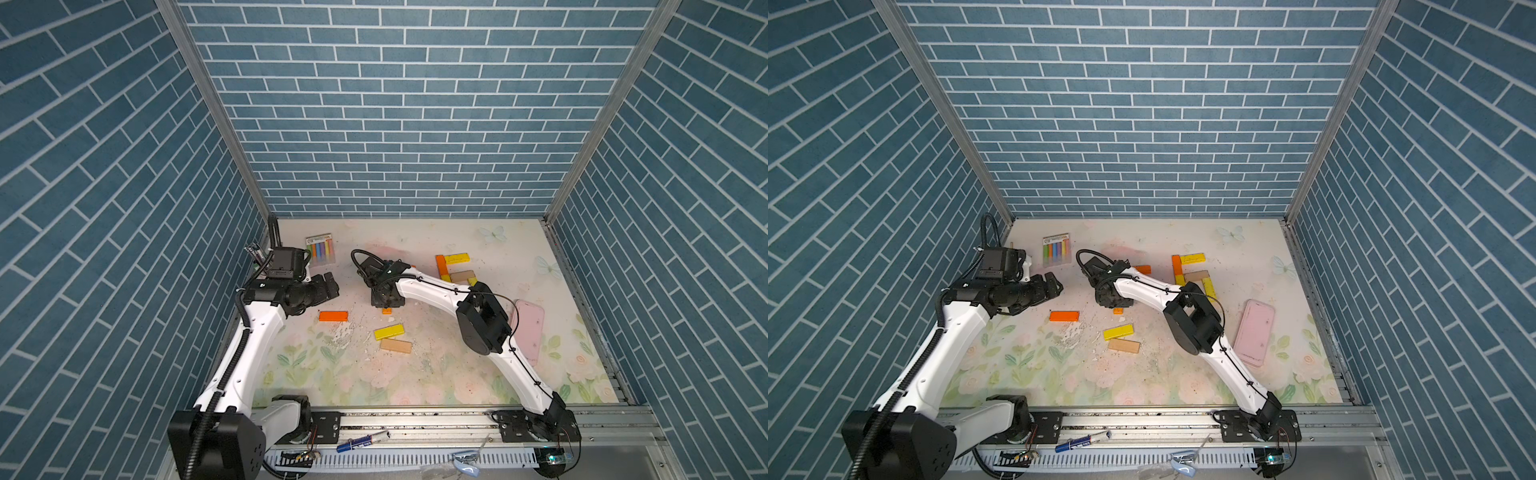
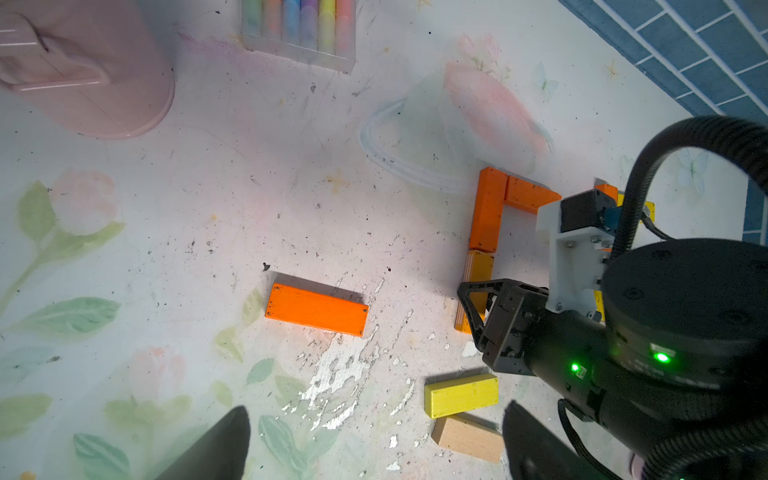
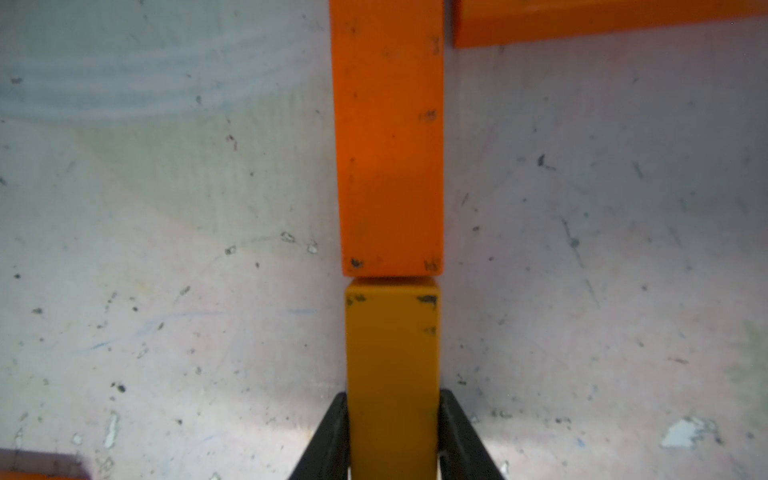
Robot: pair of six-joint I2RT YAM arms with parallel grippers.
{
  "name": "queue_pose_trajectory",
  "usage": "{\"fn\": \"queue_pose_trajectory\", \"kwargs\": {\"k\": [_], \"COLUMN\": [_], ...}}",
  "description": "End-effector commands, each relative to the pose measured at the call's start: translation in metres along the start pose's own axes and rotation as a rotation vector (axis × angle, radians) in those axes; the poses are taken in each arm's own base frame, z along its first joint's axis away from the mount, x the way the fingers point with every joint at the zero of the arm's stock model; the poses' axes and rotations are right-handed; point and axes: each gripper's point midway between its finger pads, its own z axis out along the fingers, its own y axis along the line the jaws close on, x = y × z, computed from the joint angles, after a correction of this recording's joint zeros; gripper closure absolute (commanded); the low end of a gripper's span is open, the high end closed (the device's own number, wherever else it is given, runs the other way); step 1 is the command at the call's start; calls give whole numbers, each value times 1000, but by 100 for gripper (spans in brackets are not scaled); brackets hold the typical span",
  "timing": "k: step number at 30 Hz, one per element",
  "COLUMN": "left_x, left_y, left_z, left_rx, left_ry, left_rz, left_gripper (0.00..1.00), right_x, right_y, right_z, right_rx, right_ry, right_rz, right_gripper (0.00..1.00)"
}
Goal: Assemble the number 6 with building blocks
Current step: Assemble the building block at the center of the board, then adjust the building block at the center of the board.
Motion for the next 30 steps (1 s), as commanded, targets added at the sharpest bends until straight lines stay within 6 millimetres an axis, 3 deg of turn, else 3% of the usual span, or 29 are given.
{"fn": "queue_pose_trajectory", "kwargs": {"k": [1, 6, 9, 12, 17, 23, 30], "left_x": [2, 1, 0, -1, -2, -2, 8], "left_y": [4, 4, 8, 13, 19, 26, 18], "left_z": [4, 4, 5, 8, 10, 13, 30], "left_rx": [-5, -7, -23, -49, -80, -111, -62], "left_ry": [9, 6, 6, 9, 12, 19, 92], "left_rz": [-21, -23, -26, -27, -26, -14, 9], "left_gripper": [5, 5, 4, 4, 4, 4, 6], "right_x": [16, 12, 5, -10, -41, -53, -26], "right_y": [-15, -14, -9, -2, 8, -15, -56], "right_z": [21, 18, 8, -14, -70, -129, -155], "right_rx": [65, 56, 32, -5, -75, -106, -151], "right_ry": [60, 54, 35, -6, -114, -233, -321], "right_rz": [-16, -26, -40, -70, -112, -131, -187], "right_gripper": [64, 59, 50, 40, 32, 31, 34]}}
